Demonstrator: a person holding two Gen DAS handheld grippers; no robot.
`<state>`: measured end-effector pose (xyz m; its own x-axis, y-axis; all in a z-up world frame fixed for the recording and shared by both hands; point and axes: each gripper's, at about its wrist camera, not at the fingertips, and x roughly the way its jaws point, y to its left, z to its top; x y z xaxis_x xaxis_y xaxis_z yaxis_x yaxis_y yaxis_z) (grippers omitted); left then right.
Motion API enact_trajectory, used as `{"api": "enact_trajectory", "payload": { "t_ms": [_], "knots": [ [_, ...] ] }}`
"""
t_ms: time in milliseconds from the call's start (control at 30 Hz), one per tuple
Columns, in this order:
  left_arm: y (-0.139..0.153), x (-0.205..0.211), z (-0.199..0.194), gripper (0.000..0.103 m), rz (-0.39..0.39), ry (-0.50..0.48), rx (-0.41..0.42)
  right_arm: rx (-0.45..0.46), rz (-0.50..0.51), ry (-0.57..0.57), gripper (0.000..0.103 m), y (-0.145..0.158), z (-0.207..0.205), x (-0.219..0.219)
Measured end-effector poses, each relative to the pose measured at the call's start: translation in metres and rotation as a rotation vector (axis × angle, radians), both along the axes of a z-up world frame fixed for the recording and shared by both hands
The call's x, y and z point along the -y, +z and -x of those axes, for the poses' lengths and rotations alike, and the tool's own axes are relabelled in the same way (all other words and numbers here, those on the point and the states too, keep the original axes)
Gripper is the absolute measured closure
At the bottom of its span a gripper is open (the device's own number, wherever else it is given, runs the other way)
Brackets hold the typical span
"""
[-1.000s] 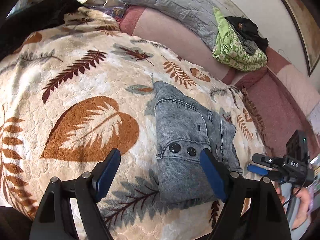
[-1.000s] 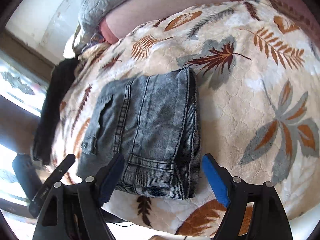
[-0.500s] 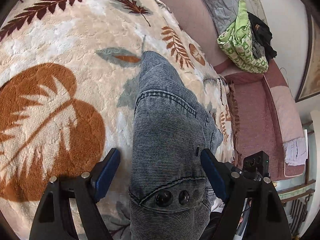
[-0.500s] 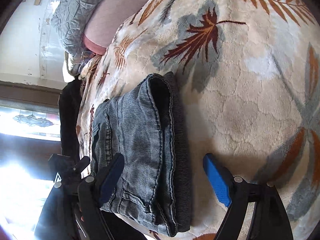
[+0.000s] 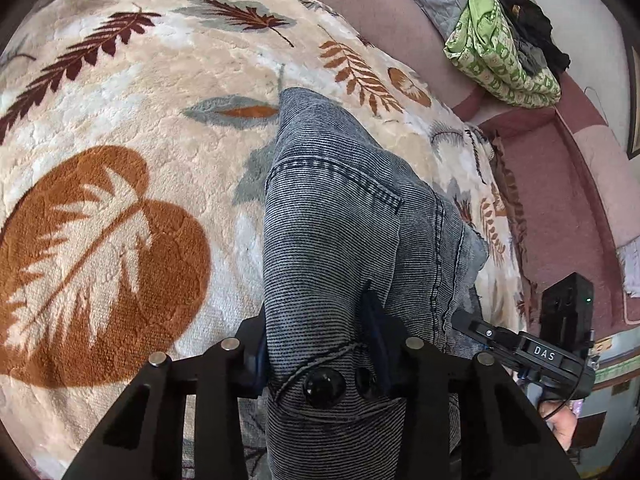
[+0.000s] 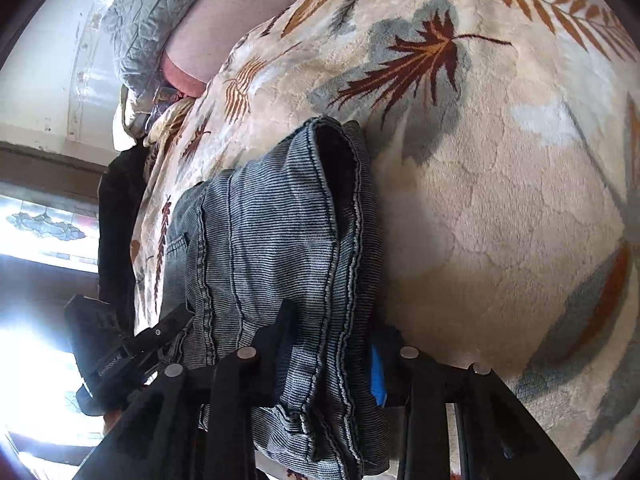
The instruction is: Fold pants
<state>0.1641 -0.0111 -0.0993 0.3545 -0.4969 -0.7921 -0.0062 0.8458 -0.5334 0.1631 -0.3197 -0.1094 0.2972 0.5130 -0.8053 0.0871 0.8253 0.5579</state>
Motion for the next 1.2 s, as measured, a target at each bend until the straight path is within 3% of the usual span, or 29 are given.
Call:
{"api": "enact_trajectory", "payload": {
  "t_ms": [100, 333, 700, 1200],
  "knots": [
    [0.011, 0.007, 0.006, 0.071, -0.069, -0.008, 0.045, 0.052, 0.024, 0.01, 0.082, 0.01, 0.005, -0.006],
    [0.052, 0.02, 0.042, 0.073, -0.198, -0.026, 0.209, 0.156, 0.017, 0.048, 0.084, 0.039, 0.025, -0.01],
    [0.096, 0.022, 0.086, 0.073, -0.203, 0.006, 0.35, 0.29, 0.051, 0.081, 0.084, 0.101, 0.056, -0.017],
    [0.13, 0.017, 0.069, 0.073, -0.203, 0.018, 0.433, 0.354, 0.139, 0.117, 0.084, 0.151, 0.034, -0.035]
  ]
}}
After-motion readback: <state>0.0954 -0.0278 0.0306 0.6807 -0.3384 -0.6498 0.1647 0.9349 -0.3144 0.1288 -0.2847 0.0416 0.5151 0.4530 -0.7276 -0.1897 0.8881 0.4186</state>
